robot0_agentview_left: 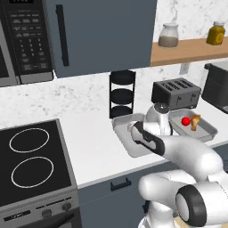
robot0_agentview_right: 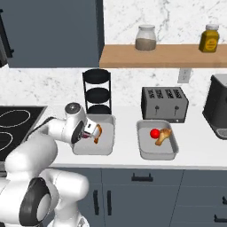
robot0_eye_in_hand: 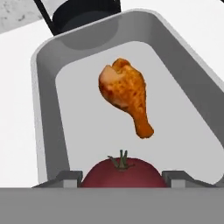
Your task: Place one tomato and one chicken drumstick in each tupperware on the nearby counter, to pack two identical lunches.
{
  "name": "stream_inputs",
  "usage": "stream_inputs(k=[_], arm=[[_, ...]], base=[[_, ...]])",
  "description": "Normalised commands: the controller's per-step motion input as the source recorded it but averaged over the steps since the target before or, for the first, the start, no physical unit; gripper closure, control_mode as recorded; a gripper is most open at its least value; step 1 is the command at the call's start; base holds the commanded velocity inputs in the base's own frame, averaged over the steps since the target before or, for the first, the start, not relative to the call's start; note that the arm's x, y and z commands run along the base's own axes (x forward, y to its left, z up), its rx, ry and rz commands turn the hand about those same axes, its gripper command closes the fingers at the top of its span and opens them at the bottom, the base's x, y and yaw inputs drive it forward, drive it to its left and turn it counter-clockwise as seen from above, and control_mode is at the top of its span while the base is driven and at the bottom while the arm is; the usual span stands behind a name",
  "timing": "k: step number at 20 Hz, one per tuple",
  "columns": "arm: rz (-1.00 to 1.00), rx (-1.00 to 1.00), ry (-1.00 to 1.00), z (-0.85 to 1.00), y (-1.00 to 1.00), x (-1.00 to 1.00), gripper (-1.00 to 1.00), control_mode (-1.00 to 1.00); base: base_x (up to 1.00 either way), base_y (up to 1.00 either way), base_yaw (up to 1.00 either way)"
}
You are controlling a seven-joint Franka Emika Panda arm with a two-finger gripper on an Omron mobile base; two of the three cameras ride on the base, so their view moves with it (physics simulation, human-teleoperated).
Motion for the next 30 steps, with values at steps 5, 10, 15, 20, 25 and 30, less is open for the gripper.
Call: stream_inputs(k=[5, 10, 15, 20, 25, 30], arm=[[0.03, 0.02, 0.16, -0.33, 0.07, 0.99, 1.0, -1.0], [0.01, 0.0, 0.11, -0.45, 0.05, 0.79, 1.0, -1.0], [0.0, 0.0, 0.05, -0.68, 0.0, 0.32, 1.0, -1.0], [0.0, 0.0, 0.08, -0.72, -0.05, -0.29, 1.0, -1.0], [0.0, 0.0, 0.01, -0.83, -0.13, -0.83, 1.0, -1.0], [0.0, 0.0, 0.0, -0.59, -0.01, -0.22, -1.0, -1.0]], base=[[0.0, 0.0, 0.0], [0.0, 0.0, 0.0], [0.0, 0.0, 0.0], [0.0, 0.0, 0.0], [0.0, 0.0, 0.0], [0.0, 0.0, 0.0]])
